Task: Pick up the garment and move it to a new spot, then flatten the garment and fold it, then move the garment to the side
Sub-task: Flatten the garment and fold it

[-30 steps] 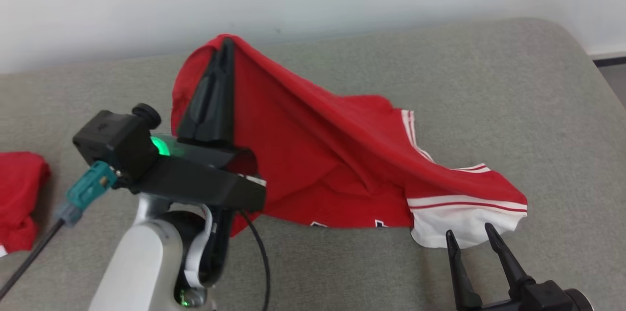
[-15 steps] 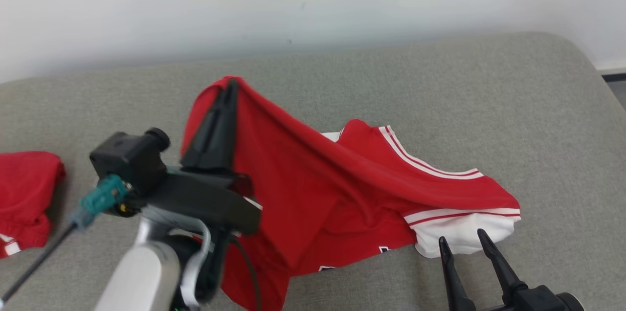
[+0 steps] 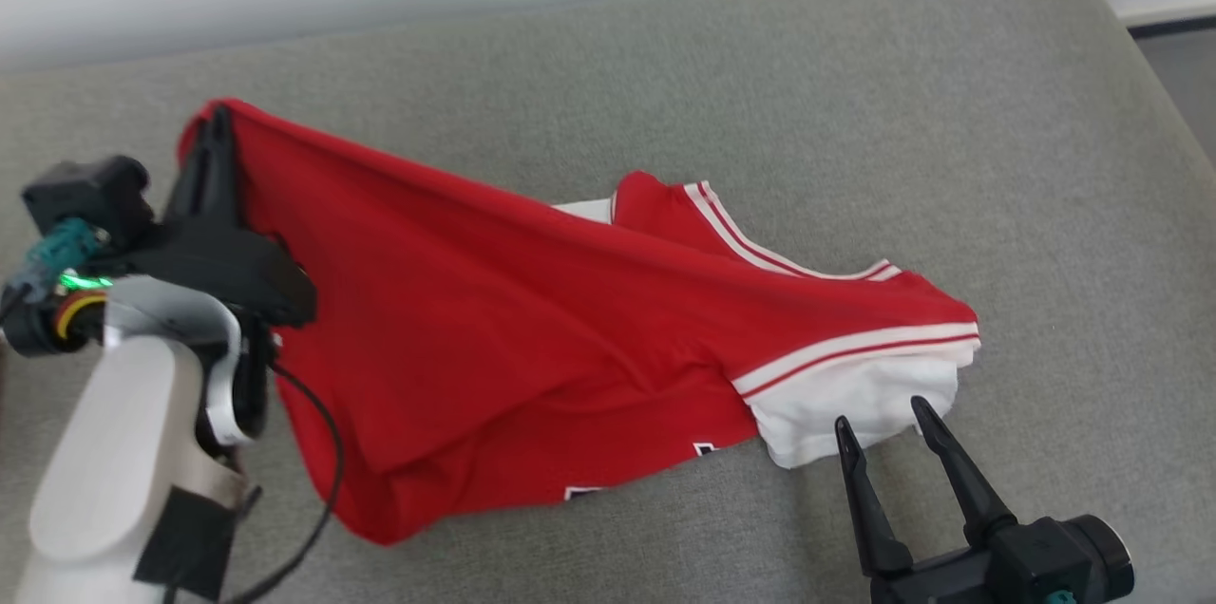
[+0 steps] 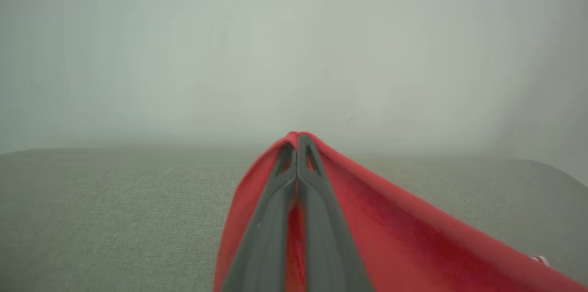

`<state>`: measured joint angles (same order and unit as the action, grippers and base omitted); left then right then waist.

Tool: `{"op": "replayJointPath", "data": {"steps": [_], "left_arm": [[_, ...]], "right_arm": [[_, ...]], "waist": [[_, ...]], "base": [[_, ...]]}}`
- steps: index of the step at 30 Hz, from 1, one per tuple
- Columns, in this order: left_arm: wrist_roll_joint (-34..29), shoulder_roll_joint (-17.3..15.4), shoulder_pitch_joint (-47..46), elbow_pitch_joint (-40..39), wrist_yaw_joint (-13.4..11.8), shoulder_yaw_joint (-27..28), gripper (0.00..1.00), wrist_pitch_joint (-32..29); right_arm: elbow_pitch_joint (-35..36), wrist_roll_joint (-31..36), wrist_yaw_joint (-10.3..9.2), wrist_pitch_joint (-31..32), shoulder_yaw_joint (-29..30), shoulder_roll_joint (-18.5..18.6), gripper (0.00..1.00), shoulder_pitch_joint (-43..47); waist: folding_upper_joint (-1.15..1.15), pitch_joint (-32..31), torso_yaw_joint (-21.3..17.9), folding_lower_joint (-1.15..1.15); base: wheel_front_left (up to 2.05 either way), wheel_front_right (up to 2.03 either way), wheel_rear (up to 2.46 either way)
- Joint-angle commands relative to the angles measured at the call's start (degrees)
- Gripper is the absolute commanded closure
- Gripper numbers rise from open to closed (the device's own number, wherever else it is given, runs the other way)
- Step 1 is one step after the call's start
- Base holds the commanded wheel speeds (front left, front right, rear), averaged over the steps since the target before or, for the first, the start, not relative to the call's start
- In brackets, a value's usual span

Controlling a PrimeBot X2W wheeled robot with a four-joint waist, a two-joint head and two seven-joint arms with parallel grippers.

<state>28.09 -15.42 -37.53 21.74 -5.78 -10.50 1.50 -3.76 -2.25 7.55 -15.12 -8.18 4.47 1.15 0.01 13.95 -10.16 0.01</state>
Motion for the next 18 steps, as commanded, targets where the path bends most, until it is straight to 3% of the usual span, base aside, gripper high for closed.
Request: {"op": "replayJointPath", "data": {"steps": [1, 7, 8, 9, 18], "left_arm": [[-0.59, -0.48, -1.34, 1.17, -0.13, 0.38, 1.0, 1.31], [-2.62, -1.18, -5.93, 8.73, -0.62, 0.79, 1.0, 7.35], [-2.55, -1.04, -6.42, 10.0, -0.42, 0.75, 0.63, 7.85], [-2.43, -0.88, -6.91, 11.15, -0.47, 0.76, 0.0, 8.24], [-0.94, 2.25, -6.45, 17.67, 2.72, -1.37, 0.0, 9.23]], "right_arm": [[0.28, 0.4, -0.13, -0.04, -0.26, 0.19, 0.0, -0.53], [0.68, 0.48, -0.13, -0.04, -1.0, 0.22, 0.0, -1.11], [0.63, 0.53, -0.13, -0.04, -1.11, 0.18, 0.0, -1.19], [0.59, 0.58, -0.13, -0.04, -1.17, 0.12, 0.0, -1.27], [-0.17, -0.06, -0.13, -0.03, -0.53, -0.27, 0.0, -1.23]], "waist": [[-0.01, 2.82, -2.17, -0.01], [-0.01, 4.78, -3.31, -0.01], [-0.01, 4.91, -3.37, -0.01], [-0.01, 5.0, -3.41, -0.01], [-0.01, 3.27, 0.0, -0.01]], "base": [[0.0, 0.0, 0.0], [0.0, 0.0, 0.0], [0.0, 0.0, 0.0], [0.0, 0.0, 0.0], [0.0, 0.0, 0.0]]}}
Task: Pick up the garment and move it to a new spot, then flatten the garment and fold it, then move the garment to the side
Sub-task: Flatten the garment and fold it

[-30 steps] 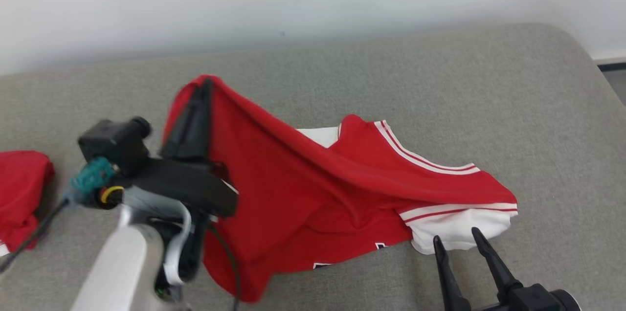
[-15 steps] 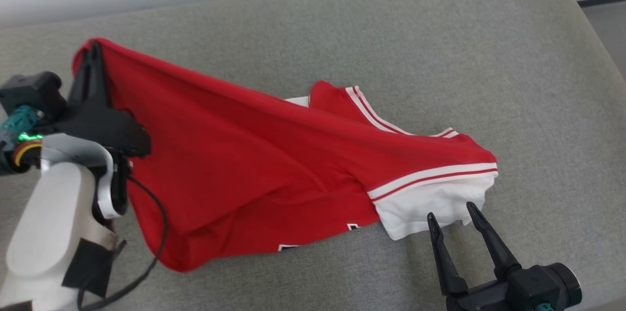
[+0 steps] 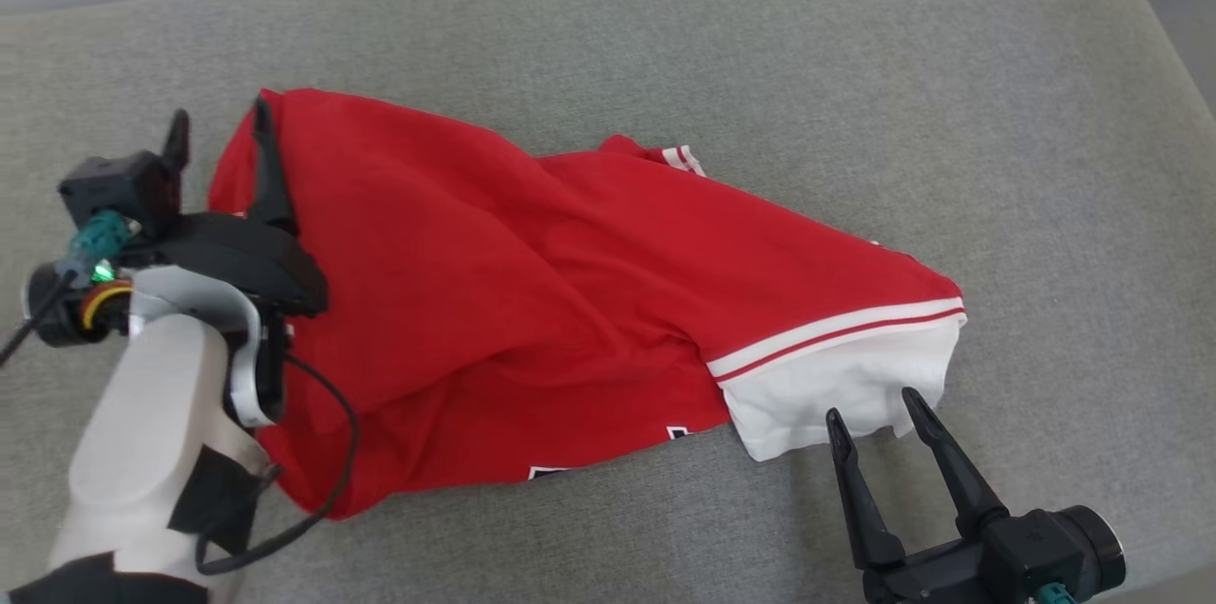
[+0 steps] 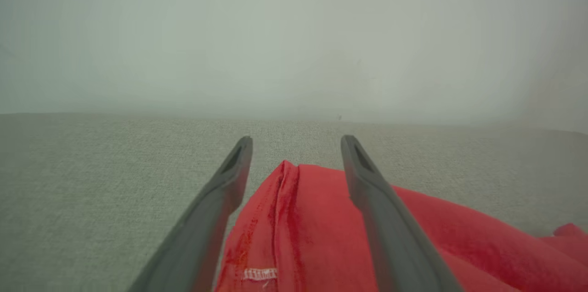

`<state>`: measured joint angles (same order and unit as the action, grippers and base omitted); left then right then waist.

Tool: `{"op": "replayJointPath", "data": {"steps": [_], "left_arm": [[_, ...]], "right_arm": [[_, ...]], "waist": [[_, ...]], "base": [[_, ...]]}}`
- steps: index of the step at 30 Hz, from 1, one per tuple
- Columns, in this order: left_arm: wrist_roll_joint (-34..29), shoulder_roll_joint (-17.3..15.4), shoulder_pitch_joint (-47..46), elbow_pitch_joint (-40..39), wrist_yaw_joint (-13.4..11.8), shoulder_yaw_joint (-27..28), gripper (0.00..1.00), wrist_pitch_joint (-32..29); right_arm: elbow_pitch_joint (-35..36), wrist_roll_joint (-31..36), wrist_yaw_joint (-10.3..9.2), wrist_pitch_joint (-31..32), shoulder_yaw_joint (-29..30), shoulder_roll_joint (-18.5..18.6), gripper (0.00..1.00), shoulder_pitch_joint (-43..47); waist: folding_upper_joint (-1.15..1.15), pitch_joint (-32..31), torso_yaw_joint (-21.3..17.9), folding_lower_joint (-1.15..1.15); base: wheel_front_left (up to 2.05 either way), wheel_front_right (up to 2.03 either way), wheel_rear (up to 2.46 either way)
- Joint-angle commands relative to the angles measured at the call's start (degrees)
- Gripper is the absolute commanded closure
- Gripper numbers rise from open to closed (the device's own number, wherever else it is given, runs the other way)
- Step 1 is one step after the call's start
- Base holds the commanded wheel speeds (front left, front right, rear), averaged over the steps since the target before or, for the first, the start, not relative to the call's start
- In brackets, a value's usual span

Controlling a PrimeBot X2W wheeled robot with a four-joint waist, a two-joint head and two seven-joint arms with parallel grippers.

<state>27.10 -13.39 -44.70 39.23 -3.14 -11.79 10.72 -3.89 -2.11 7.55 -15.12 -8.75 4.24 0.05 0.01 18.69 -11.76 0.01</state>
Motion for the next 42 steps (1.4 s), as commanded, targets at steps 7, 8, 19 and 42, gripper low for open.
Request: {"op": "replayJointPath", "data": {"steps": [7, 8, 19, 42], "left_arm": [[1.53, 2.72, 5.2, -1.68, 2.99, -2.18, 0.0, -0.22], [1.62, 2.97, 6.29, -2.51, 3.21, -2.63, 0.0, -0.48], [1.06, 2.71, 20.35, -12.68, 2.68, -6.73, 0.0, -4.0], [4.43, 0.99, 27.97, -18.75, -1.53, -11.96, 0.0, -27.7]], "right_arm": [[-1.32, -0.97, -0.13, -0.02, -0.2, -0.33, 0.0, 0.58], [-1.56, -1.13, -0.13, -0.02, -0.2, -0.38, 0.0, 0.73], [-3.55, -2.53, -0.13, -0.03, -0.26, -0.87, 0.0, 2.46], [-4.19, -4.01, -0.13, -0.03, -0.49, -1.34, 0.0, 2.66]], "waist": [[-0.01, -5.84, 5.96, -0.01], [-0.01, -6.54, 6.52, -0.01], [-0.01, -12.27, 8.68, -0.01], [-0.01, -14.29, 6.39, -0.01]], "base": [[0.0, 0.0, 0.0], [0.0, 0.0, 0.0], [0.0, 0.0, 0.0], [0.0, 0.0, 0.0]]}}
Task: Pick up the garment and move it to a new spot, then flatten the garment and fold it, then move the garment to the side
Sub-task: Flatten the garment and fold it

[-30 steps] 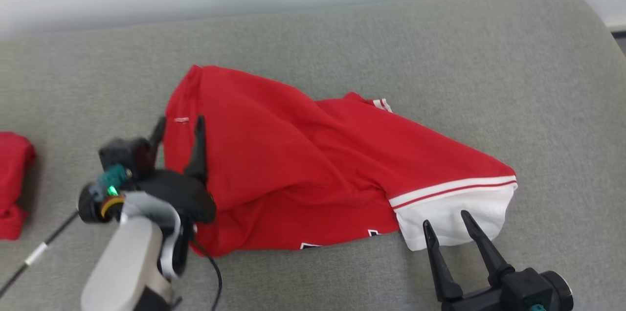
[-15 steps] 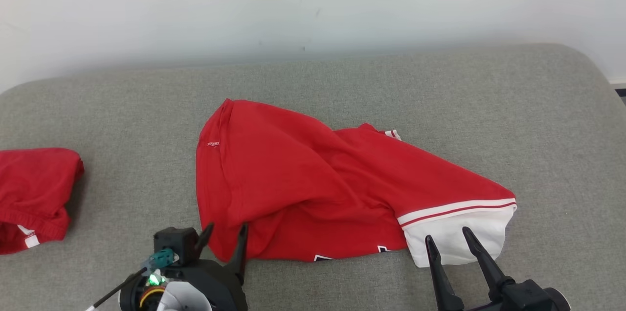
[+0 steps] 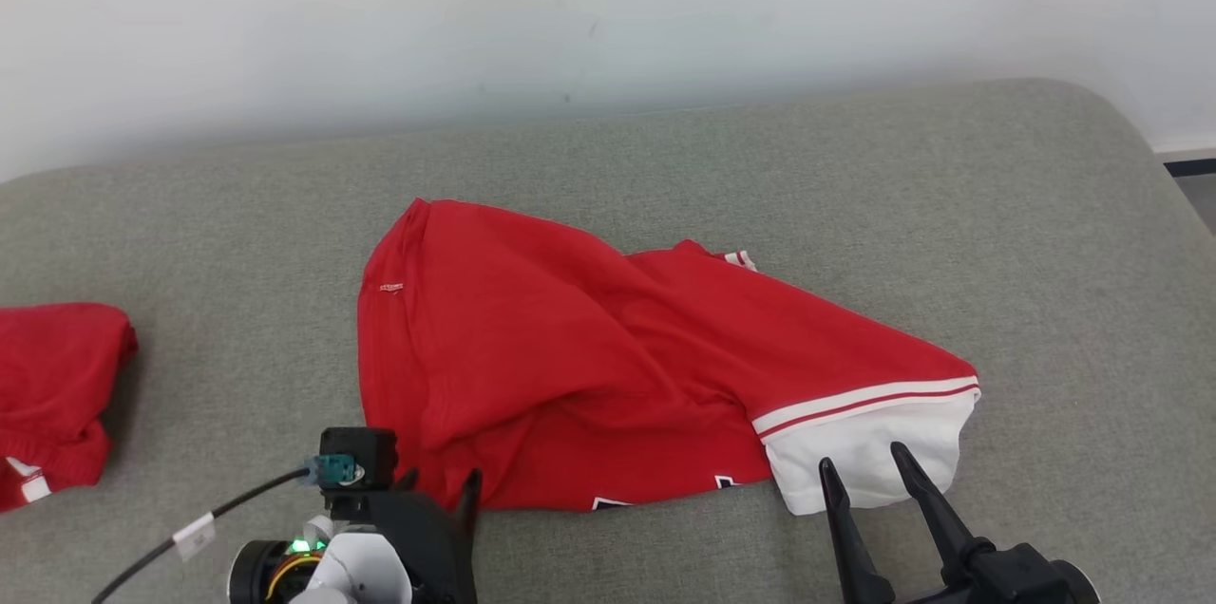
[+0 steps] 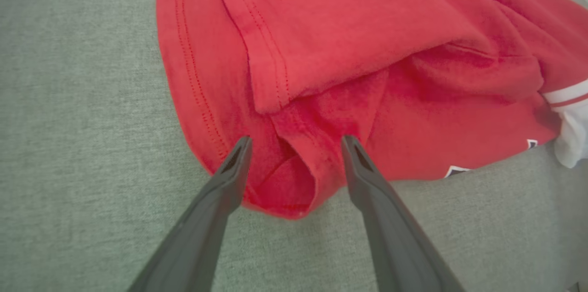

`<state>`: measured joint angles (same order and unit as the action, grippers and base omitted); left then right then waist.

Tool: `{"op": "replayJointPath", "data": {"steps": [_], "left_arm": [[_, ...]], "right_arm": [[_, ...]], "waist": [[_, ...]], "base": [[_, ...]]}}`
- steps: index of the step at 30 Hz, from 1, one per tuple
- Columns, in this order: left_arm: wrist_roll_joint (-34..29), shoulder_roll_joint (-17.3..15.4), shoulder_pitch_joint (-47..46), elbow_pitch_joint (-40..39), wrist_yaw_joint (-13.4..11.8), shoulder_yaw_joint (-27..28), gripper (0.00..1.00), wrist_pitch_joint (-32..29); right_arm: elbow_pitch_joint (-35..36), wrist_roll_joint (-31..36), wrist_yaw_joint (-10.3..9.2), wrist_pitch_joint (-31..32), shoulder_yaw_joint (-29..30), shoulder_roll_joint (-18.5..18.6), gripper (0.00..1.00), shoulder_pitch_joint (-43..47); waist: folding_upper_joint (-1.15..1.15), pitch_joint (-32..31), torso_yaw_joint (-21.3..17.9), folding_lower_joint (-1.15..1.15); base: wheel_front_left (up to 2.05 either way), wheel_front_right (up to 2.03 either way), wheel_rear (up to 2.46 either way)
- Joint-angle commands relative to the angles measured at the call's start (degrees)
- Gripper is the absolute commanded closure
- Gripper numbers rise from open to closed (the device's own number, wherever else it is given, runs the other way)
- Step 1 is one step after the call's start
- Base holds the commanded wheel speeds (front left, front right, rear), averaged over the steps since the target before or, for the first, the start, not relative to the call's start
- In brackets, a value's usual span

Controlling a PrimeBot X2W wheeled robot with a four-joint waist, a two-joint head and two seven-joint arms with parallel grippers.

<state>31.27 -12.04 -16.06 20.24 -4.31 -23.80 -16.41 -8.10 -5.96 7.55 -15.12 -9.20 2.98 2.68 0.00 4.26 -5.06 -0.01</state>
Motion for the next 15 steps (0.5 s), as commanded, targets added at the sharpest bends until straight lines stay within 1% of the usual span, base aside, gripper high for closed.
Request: {"op": "replayJointPath", "data": {"steps": [1, 4, 5, 6, 7, 8, 9, 10, 11, 12, 15], "left_arm": [[0.27, -0.54, -0.81, 0.44, -0.67, -0.17, 0.0, -1.82], [0.55, -1.05, -1.64, 0.58, -1.18, -0.63, 0.0, -5.37], [0.51, -1.32, -1.81, 0.46, -1.22, -0.77, 0.05, -6.26], [0.63, -1.47, -1.83, 0.25, -1.37, -0.88, 0.53, -7.05], [0.83, -1.58, -1.85, -0.03, -1.46, -0.9, 0.58, -7.59], [0.99, -1.69, -1.87, -0.29, -1.51, -0.9, 0.73, -7.94], [1.11, -1.8, -1.87, -0.57, -1.44, -0.95, 0.8, -8.25], [1.28, -1.88, -1.75, -0.76, -1.28, -1.01, 0.92, -8.61], [1.51, -1.94, -1.59, -0.87, -1.13, -1.06, 0.98, -8.88], [1.95, -1.89, -1.29, -0.87, -0.96, -1.13, 1.0, -9.34], [2.37, -1.62, -0.63, -1.19, -0.88, -1.31, 1.0, -9.28]], "right_arm": [[0.0, -0.25, -0.13, -0.03, -0.09, -0.09, 0.0, 0.04], [-0.02, -0.54, -0.13, -0.03, -0.2, -0.1, 0.0, 0.14], [0.01, -0.62, -0.13, -0.03, -0.23, -0.1, 0.0, 0.19], [0.0, -0.69, -0.13, -0.03, -0.22, -0.11, 0.0, 0.25], [0.03, -0.79, -0.13, -0.03, -0.2, -0.11, 0.0, 0.3], [0.04, -0.87, -0.13, -0.03, -0.14, -0.11, 0.0, 0.36], [0.05, -0.95, -0.13, -0.04, -0.1, -0.1, 0.0, 0.43], [0.01, -1.01, -0.13, -0.04, -0.08, -0.11, 0.0, 0.52], [-0.03, -1.09, -0.13, -0.04, -0.09, -0.11, 0.0, 0.6], [-0.08, -1.08, -0.13, -0.04, -0.14, -0.11, 0.0, 0.68], [-0.11, -1.11, -0.13, -0.04, -0.28, -0.11, 0.0, 0.8]], "waist": [[0.0, 0.14, -0.48, 0.01], [0.0, 0.13, -0.88, 0.01], [0.0, 0.1, -0.99, 0.01], [0.0, 0.06, -1.09, 0.01], [0.0, 0.02, -1.15, 0.01], [0.0, -0.06, -1.2, 0.01], [0.0, -0.12, -1.23, 0.01], [0.0, -0.21, -1.25, 0.01], [0.0, -0.32, -1.27, 0.01], [0.0, -0.43, -1.29, 0.01], [0.0, -0.76, -1.31, 0.01]], "base": [[0.0, 0.0, 0.0], [0.0, 0.0, 0.0], [0.0, 0.0, 0.0], [0.0, 0.0, 0.0], [0.0, 0.0, 0.0], [0.0, 0.0, 0.0], [0.0, 0.0, 0.0], [0.0, 0.0, 0.0], [0.0, 0.0, 0.0], [0.0, 0.0, 0.0], [0.0, 0.0, 0.0]]}}
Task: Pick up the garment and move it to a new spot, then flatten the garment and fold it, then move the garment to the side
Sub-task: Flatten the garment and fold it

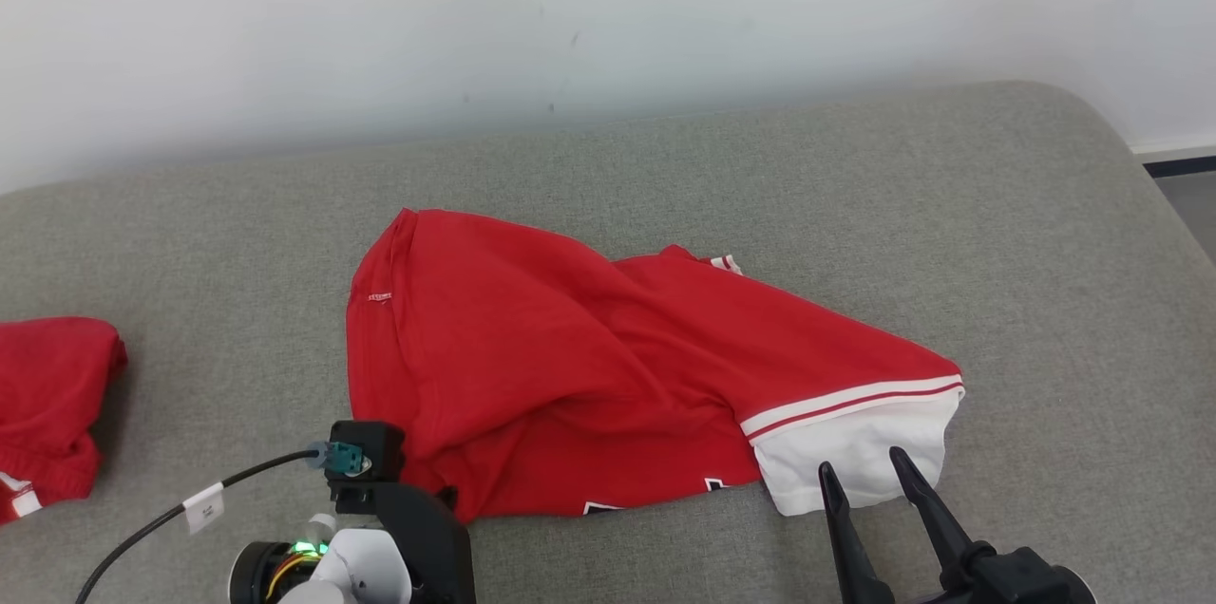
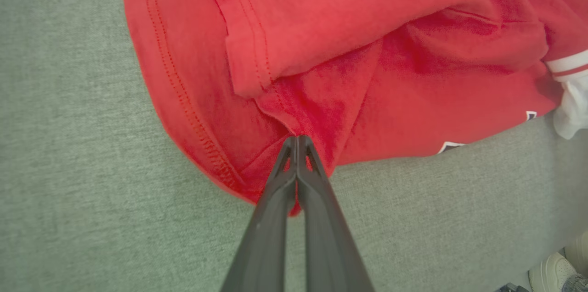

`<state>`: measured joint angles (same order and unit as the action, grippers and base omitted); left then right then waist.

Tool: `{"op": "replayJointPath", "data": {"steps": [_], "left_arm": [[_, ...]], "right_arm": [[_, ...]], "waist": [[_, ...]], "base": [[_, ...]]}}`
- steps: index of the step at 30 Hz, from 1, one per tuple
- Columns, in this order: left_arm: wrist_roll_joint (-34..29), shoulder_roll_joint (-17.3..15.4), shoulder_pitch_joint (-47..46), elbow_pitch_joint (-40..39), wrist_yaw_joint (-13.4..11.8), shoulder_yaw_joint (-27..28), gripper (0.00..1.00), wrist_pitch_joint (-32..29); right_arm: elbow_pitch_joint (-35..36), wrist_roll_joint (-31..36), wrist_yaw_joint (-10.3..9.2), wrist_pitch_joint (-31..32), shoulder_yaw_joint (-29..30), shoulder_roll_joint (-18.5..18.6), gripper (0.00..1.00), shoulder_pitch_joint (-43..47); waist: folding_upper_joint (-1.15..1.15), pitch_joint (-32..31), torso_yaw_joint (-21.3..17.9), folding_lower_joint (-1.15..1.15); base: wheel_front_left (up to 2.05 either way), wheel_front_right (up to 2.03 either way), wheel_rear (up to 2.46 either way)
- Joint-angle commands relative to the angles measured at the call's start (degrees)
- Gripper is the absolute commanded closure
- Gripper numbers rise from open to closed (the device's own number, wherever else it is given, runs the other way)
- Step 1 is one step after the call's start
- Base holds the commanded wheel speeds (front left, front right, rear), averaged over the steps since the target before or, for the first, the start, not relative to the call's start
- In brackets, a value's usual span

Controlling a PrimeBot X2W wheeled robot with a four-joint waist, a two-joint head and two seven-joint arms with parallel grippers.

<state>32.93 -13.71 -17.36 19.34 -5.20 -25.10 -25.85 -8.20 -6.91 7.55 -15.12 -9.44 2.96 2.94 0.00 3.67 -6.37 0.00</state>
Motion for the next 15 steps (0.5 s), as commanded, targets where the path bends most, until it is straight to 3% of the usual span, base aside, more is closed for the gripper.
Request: {"op": "replayJointPath", "data": {"steps": [1, 7, 15], "left_arm": [[0.61, 0.07, 0.82, -0.39, 0.1, 0.0, 1.0, 0.53], [0.98, -0.18, 2.7, -2.24, 0.32, 1.1, 1.0, 4.39], [1.41, -1.75, 10.49, -12.07, 1.16, 4.24, 1.0, 15.35]], "right_arm": [[-0.02, -0.22, -0.13, -0.04, -0.07, -0.09, 0.0, 0.61], [-0.1, -0.15, -0.13, -0.04, -0.09, -0.08, 0.0, 1.03], [0.48, 0.18, -0.13, -0.04, 1.01, -0.07, 0.0, 1.88]], "waist": [[0.0, -0.29, 0.02, 0.0], [0.0, -1.22, 0.26, 0.0], [0.0, -1.41, 1.39, 0.0]], "base": [[0.0, 0.0, 0.0], [0.0, 0.0, 0.0], [0.0, 0.0, 0.0]]}}
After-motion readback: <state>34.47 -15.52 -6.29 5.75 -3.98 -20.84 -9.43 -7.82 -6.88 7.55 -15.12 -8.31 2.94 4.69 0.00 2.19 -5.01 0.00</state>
